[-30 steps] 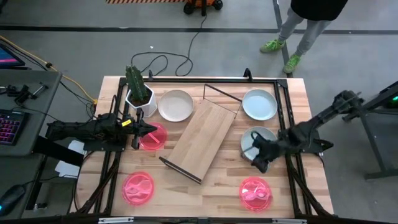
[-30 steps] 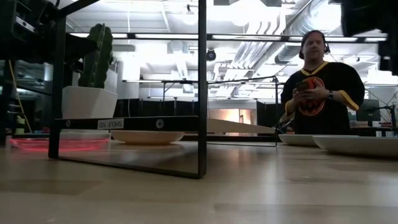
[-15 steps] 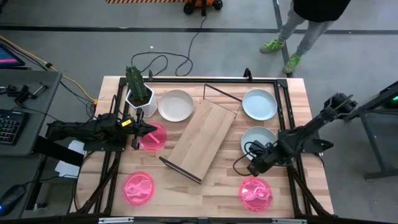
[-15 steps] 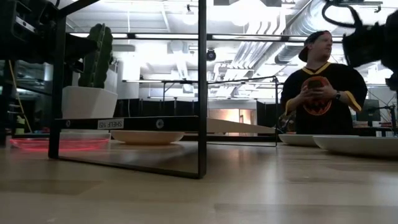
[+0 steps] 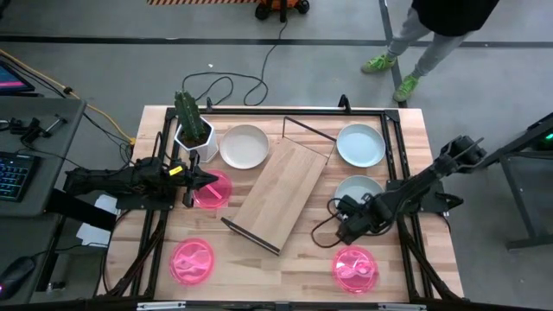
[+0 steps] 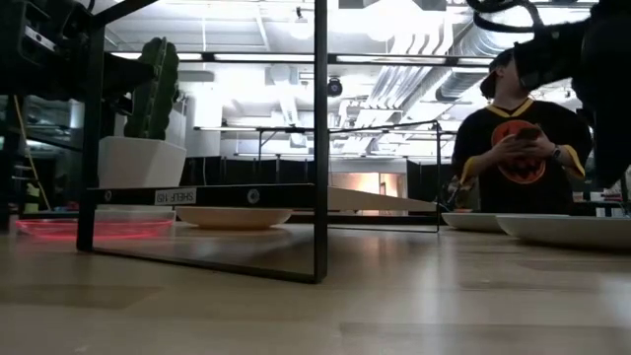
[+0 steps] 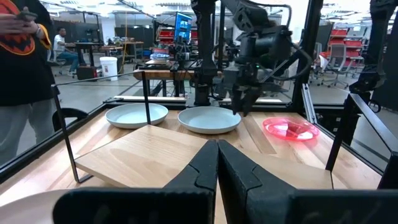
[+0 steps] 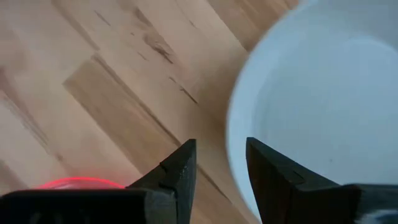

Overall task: Place and stack plates onto a shelf
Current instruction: Put the bottom right white plate on the shelf

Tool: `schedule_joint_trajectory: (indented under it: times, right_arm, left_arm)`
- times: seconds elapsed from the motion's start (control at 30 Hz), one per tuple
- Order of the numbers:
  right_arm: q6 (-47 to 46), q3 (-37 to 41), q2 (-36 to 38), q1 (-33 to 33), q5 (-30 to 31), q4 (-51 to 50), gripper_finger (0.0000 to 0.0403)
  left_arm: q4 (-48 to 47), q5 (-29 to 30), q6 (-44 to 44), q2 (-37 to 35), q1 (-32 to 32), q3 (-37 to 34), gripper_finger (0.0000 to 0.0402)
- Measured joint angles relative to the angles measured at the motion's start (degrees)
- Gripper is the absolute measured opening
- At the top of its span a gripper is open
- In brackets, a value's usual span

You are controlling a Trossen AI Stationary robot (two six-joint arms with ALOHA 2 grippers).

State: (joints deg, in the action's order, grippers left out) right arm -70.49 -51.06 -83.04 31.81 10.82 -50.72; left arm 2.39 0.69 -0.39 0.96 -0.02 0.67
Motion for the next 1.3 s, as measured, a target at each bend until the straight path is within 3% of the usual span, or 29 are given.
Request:
schedule_joint_trajectory:
  times: [0.43,1.3]
  right_arm:
    - [1.8,-2.5,-10.4,-0.7,-1.6,-3.1,0.0121]
    - [-2.2,-2.5,-10.8,-1.1,-1.4,-2.2,0.0121]
  left_arm:
    - [0.0,0.0,0.0,0.0,0.0,0.0,0.0001]
    - [0.0,0.0,0.0,0.0,0.0,0.0,0.0001]
